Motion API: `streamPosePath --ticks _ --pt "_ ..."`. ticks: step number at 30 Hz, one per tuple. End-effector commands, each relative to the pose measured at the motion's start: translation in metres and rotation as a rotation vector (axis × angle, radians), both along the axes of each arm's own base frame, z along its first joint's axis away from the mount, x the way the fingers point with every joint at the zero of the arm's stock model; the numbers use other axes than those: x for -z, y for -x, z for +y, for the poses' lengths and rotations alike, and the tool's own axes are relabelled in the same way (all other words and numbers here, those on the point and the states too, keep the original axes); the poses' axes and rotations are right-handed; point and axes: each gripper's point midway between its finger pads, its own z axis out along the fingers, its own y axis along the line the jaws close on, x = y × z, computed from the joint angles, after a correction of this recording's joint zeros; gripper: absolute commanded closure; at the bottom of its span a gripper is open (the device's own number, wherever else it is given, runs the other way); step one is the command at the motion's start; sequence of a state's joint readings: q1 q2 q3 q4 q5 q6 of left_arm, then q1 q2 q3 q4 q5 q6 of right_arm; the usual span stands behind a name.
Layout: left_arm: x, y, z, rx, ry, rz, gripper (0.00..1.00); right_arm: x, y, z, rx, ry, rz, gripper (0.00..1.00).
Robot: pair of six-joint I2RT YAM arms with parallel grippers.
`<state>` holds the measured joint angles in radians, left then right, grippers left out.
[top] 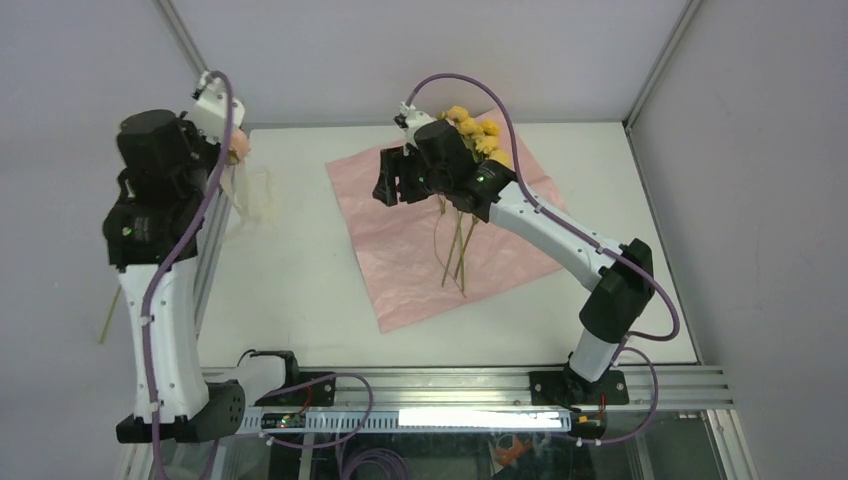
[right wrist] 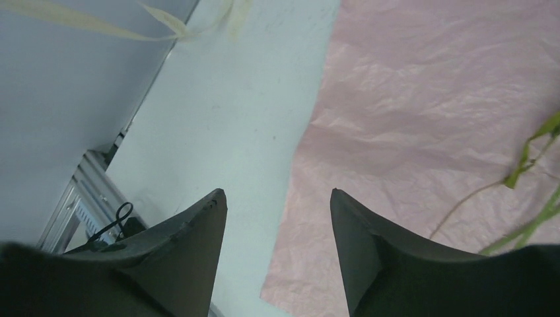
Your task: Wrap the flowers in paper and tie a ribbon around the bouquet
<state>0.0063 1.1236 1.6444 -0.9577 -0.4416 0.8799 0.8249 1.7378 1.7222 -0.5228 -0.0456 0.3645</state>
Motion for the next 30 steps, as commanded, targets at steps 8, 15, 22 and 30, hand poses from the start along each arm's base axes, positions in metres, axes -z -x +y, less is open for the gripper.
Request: streamPosePath --ticks 8,15,22,30 --pt "-0.018 0.064 -0.097 0.283 0.541 -0.037 1.00 -0.107 0.036 0.066 -0.286 -0.406 -0.256 0.34" --pt "-0.015 0.079 -0.101 0.291 0.577 -0.053 1.00 -0.128 0.067 0.144 -0.490 -0.551 -0.493 0.31" --pt "-0.010 0.093 -0.105 0.358 0.541 -0.052 1.00 -0.109 0.048 0.164 -0.482 -0.492 -0.515 0.30" --pt "-0.006 0.097 -0.107 0.364 0.552 -0.050 1.00 -0.090 0.034 0.188 -0.452 -0.526 -0.422 0.74"
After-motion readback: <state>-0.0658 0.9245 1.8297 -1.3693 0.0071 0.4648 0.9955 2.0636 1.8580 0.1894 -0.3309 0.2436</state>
